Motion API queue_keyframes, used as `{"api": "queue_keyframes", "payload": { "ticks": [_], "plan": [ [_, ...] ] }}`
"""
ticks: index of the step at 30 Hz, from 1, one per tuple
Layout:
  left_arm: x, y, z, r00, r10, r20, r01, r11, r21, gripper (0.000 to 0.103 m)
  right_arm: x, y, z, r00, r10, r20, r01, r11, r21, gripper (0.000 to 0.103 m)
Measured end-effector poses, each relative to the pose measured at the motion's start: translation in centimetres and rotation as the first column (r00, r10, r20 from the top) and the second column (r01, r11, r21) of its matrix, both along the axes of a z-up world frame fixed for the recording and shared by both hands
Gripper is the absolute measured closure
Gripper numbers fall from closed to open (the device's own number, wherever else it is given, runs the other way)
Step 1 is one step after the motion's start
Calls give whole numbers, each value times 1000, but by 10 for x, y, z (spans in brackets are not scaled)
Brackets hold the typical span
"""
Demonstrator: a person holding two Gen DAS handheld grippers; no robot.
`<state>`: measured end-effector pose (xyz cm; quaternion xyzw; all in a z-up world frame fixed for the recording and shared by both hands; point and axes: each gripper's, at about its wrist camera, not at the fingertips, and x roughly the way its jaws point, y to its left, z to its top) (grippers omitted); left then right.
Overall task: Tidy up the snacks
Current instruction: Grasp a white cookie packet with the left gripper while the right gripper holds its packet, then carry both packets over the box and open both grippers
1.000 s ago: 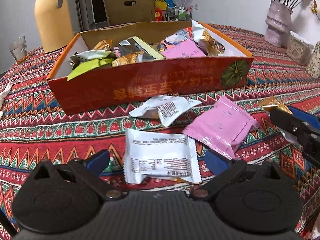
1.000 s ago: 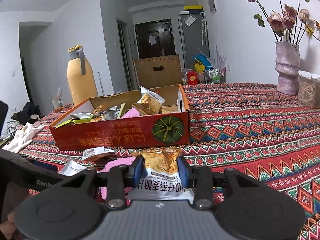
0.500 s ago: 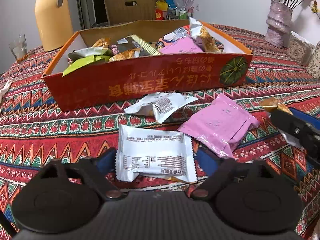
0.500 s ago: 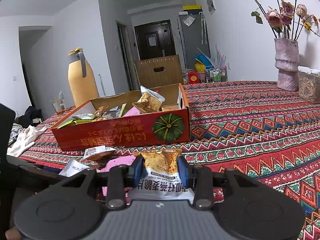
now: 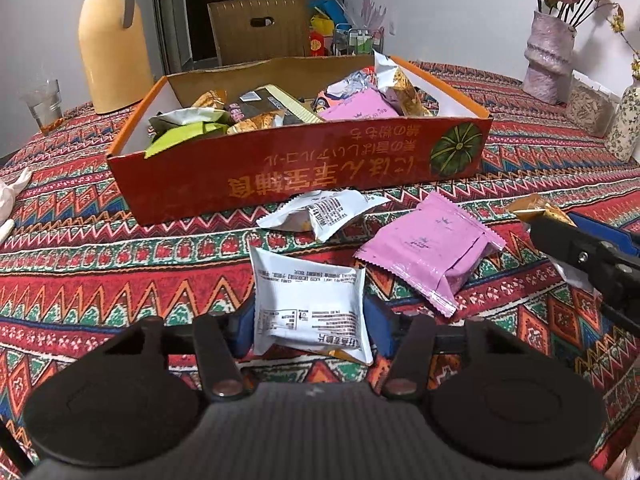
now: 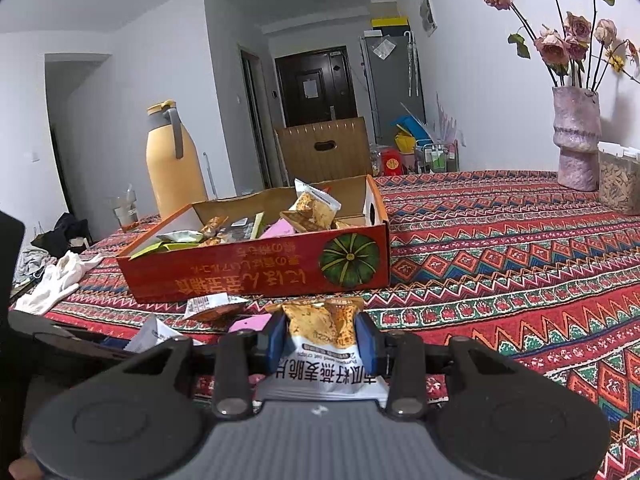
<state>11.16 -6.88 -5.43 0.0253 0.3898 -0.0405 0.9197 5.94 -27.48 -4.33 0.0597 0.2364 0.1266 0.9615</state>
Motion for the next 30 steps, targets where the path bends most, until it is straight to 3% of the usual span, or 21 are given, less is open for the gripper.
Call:
{"api": "queue_keyframes", "payload": {
  "ticks": [15, 30],
  "plan": [
    [-13, 14, 51, 991, 17, 135, -13, 999, -32, 46, 8, 11, 22, 997, 14, 72, -12, 1000, -23, 66],
    [44, 32, 93, 969, 89, 231, -75, 995, -71, 46, 80, 40, 59, 986, 55, 157, -46, 997, -58, 66]
  ]
}}
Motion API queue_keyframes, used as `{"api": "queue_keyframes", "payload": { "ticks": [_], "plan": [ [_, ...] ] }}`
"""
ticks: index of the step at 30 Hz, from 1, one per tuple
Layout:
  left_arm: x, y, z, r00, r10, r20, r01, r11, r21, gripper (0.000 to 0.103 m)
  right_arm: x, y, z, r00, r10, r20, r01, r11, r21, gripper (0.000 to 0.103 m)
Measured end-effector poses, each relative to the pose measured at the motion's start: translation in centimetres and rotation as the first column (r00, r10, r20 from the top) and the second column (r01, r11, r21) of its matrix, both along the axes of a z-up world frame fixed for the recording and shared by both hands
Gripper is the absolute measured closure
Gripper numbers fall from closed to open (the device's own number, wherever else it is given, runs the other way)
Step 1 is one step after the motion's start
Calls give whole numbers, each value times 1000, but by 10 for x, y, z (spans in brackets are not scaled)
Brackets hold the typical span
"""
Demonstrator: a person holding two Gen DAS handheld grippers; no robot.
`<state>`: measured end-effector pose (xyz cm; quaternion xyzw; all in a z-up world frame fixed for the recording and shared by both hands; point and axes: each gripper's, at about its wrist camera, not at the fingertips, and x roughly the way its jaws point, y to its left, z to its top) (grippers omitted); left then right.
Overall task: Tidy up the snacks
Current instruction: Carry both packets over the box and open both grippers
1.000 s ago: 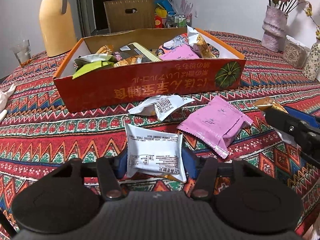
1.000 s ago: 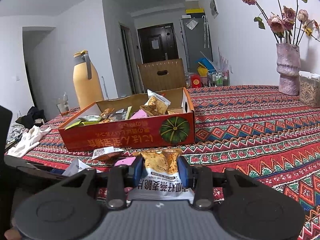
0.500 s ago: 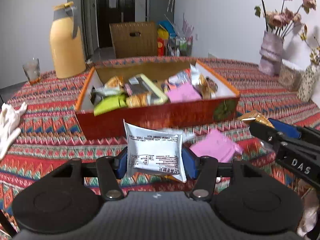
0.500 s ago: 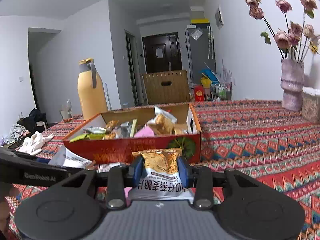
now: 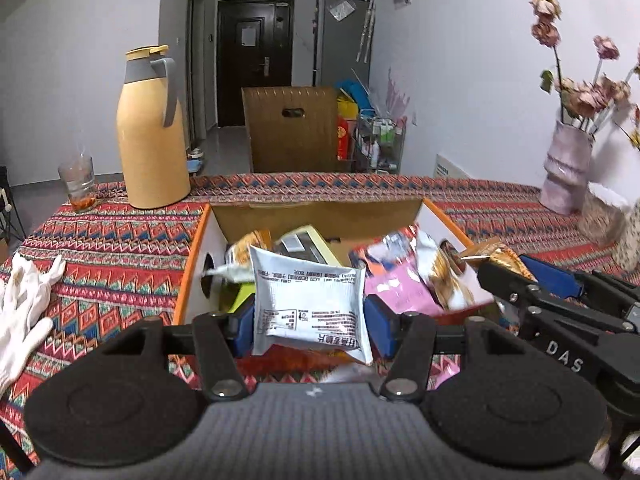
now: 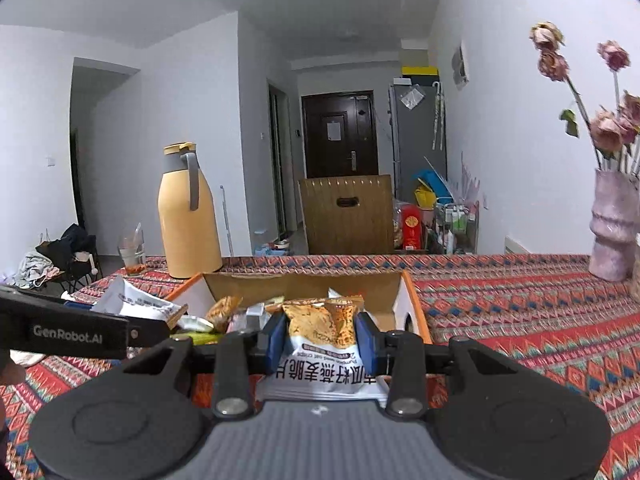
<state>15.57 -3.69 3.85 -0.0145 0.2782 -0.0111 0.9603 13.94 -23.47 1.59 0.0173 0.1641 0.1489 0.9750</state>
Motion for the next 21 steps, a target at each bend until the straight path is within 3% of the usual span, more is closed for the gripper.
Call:
{"api": "queue_keyframes", "payload": {
  "ticks": [10, 21],
  "plan": [
    [49, 18, 0, 999, 47, 5, -47, 998, -33, 46, 59, 29, 6, 1000, 14, 17, -14, 999, -29, 66],
    [88, 35, -31, 996, 84, -25, -85, 994, -62, 46, 101, 38, -20, 1000, -11, -15, 11, 999, -37, 66]
  ]
}}
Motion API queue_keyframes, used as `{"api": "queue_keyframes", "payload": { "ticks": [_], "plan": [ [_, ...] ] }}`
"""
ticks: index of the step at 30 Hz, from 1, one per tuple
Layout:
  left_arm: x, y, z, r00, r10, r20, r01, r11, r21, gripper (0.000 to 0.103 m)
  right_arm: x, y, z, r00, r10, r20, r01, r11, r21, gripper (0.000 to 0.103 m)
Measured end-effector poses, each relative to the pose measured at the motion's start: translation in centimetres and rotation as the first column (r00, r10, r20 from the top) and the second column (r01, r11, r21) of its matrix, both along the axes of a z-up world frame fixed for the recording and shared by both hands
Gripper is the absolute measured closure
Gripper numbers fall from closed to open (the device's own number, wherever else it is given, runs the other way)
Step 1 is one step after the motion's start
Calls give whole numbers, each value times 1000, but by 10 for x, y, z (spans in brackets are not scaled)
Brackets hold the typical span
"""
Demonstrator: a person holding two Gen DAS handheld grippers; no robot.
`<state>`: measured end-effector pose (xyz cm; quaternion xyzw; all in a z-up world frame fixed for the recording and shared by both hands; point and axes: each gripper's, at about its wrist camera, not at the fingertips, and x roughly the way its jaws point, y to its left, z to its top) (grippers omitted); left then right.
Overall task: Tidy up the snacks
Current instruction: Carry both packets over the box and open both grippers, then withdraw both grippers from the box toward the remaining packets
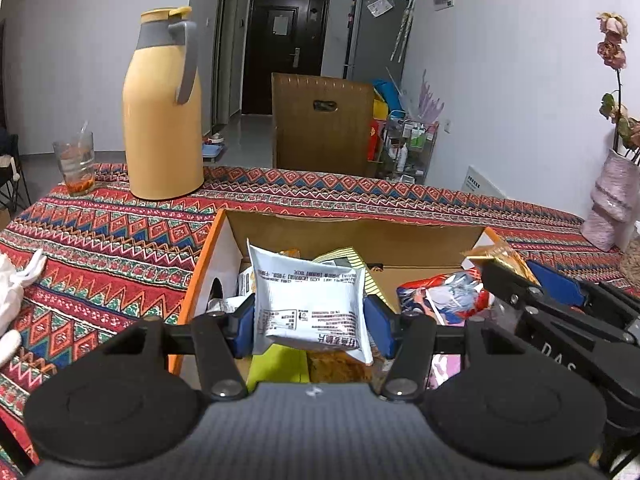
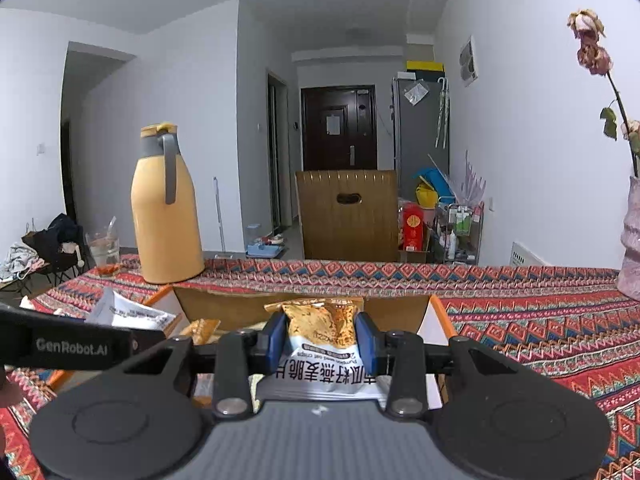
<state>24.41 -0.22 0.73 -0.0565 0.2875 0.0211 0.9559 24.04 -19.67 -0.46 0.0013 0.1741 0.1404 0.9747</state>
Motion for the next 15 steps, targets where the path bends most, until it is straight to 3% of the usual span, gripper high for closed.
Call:
{"api": "queue_keyframes", "payload": {
  "ticks": [7, 10, 12, 15],
  "plan": [
    [6, 10, -11, 1000, 13, -23, -14, 1000, -19, 39, 1, 1, -7, 1000, 5, -16, -5, 1000, -3, 61],
    [4, 11, -10, 1000, 27, -16, -27, 999, -17, 19, -1, 1, -7, 1000, 3, -13, -3, 1000, 2, 37],
    [3, 12, -9, 999, 33, -6, -34, 999, -14, 18, -4, 0, -7, 1000, -7, -3, 7, 1000, 5, 20],
    [2, 14, -8, 999, 50, 4, -50, 999, -15, 5, -8, -3, -5, 1000, -18, 8, 18, 1000, 15, 9]
  ]
}}
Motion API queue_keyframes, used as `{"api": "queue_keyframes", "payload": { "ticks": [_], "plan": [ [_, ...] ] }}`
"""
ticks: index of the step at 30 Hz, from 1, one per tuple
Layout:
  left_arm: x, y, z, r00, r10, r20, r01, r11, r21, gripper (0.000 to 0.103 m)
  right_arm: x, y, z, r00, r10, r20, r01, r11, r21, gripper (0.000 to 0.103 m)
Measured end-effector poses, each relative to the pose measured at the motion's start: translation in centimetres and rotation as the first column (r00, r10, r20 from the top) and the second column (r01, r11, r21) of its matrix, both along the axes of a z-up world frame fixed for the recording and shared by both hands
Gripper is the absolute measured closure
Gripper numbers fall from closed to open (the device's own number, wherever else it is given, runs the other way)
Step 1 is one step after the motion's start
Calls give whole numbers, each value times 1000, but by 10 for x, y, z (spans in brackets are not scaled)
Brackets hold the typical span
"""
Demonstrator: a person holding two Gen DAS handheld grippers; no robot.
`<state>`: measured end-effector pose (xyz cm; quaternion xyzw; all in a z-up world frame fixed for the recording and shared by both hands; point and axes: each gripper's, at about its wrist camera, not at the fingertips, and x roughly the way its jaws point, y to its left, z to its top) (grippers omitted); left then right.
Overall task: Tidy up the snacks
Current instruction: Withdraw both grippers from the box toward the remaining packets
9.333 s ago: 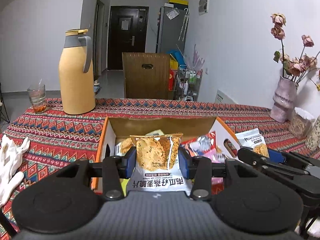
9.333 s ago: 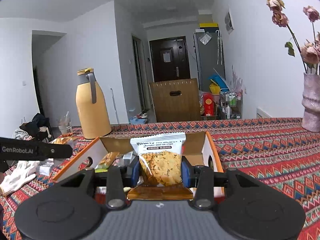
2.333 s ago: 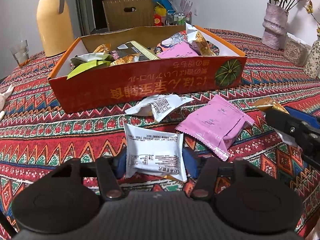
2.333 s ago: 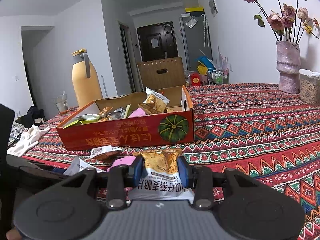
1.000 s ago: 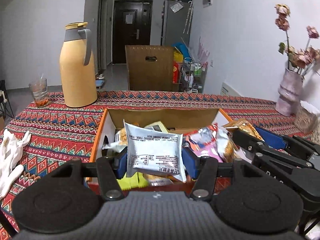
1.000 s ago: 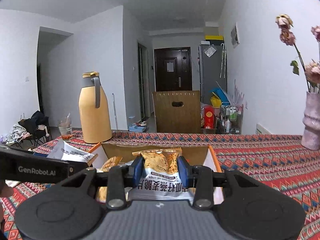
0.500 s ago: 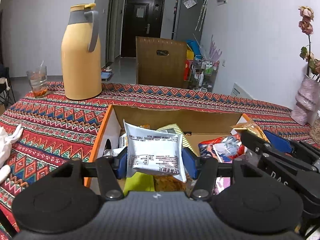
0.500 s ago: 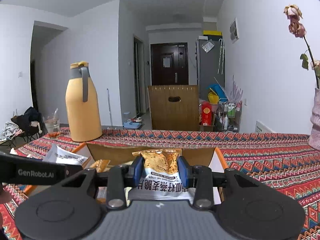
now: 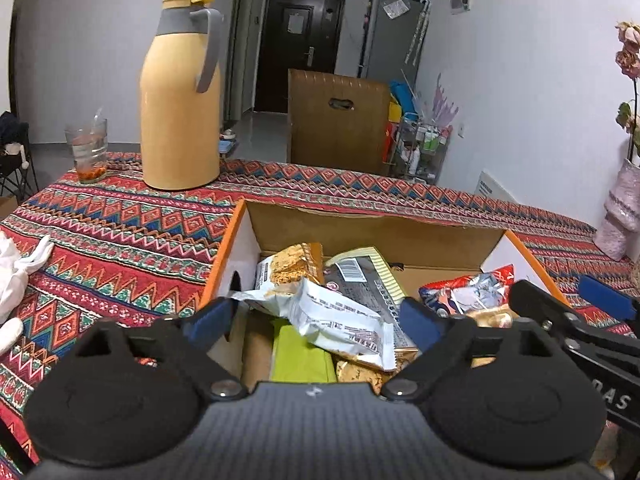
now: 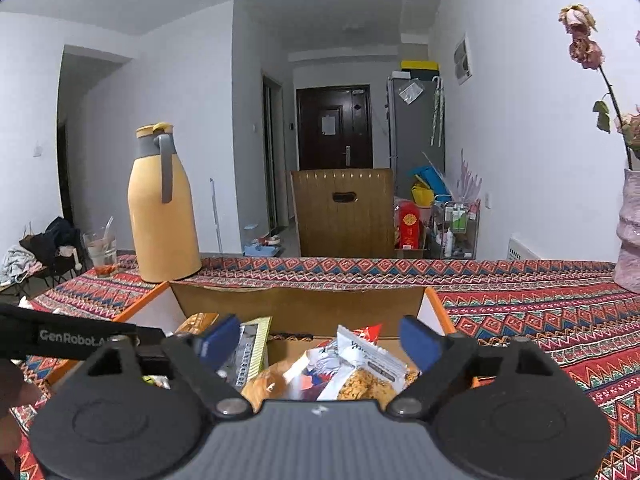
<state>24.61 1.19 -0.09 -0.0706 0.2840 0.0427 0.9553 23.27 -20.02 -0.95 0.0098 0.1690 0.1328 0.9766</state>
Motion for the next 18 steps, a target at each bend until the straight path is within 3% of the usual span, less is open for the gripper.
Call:
{"api": "queue_keyframes", "payload": {
  "ticks": [3, 10, 18],
  "plan": [
    [-2, 0, 1, 1000, 9, 13, -9, 1000, 3, 0, -2, -3, 1, 1000, -14, 5, 14, 1000, 11, 0],
    [-2, 0, 0, 1000, 17, 6, -17, 1000, 0, 0, -2, -9, 2, 999, -39, 4, 39, 999, 25, 0],
    [-15, -1, 13, 998, 12, 54, -12, 1000, -4, 0, -12, -12, 13, 998, -61, 36, 60, 998, 22, 0]
  ]
}}
